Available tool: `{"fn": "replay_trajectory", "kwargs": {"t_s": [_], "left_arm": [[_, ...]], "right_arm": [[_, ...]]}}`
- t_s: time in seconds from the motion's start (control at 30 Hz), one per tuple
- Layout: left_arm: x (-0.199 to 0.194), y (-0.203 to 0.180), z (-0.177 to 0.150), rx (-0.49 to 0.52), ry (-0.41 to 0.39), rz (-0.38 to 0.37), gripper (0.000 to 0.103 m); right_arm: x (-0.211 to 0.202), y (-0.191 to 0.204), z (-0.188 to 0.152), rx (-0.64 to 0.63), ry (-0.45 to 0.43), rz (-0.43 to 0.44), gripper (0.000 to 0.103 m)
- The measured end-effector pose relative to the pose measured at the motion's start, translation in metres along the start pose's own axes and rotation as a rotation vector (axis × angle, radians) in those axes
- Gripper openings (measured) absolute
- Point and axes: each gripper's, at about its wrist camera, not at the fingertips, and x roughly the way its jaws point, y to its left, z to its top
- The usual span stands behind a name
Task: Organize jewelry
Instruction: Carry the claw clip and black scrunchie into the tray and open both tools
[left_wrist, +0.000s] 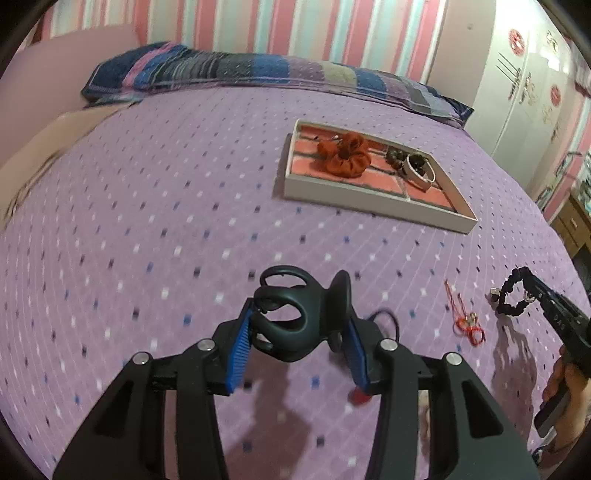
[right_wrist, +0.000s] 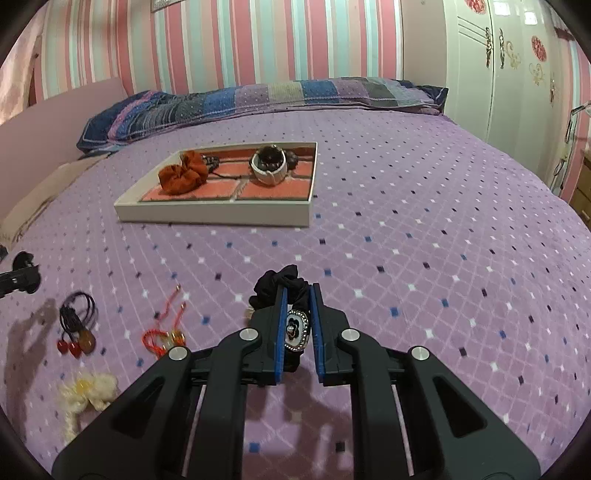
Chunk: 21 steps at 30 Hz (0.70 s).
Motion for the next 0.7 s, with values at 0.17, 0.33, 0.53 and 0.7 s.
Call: {"fn": "replay_trajectory", "kwargs": {"t_s": [0.17,0.33,0.53,0.7], "left_arm": [[0.012,-0.012,0.035,0.037,-0.018,-0.039,0.045],[0.04,-0.024,0.074,0.051,-0.017,-0.062,0.045],[0.083,-0.036,0.119,0.066,0.006,-0.072,0.045],[0.114,-0.046,0.146,0.105,0.012,-0.034,0.045]], "right_arm": [[0.011,0.0,0.027,0.013,-0.016,0.016,0.013],[0.037,0.006,0.068,0.001,-0.033,0.011,0.013],[0.077,0.012,0.108,0.014,-0.021,0.007,0.013],[0.115,0.016,0.134,0.041,0.003,-0.005,0.013]]}}
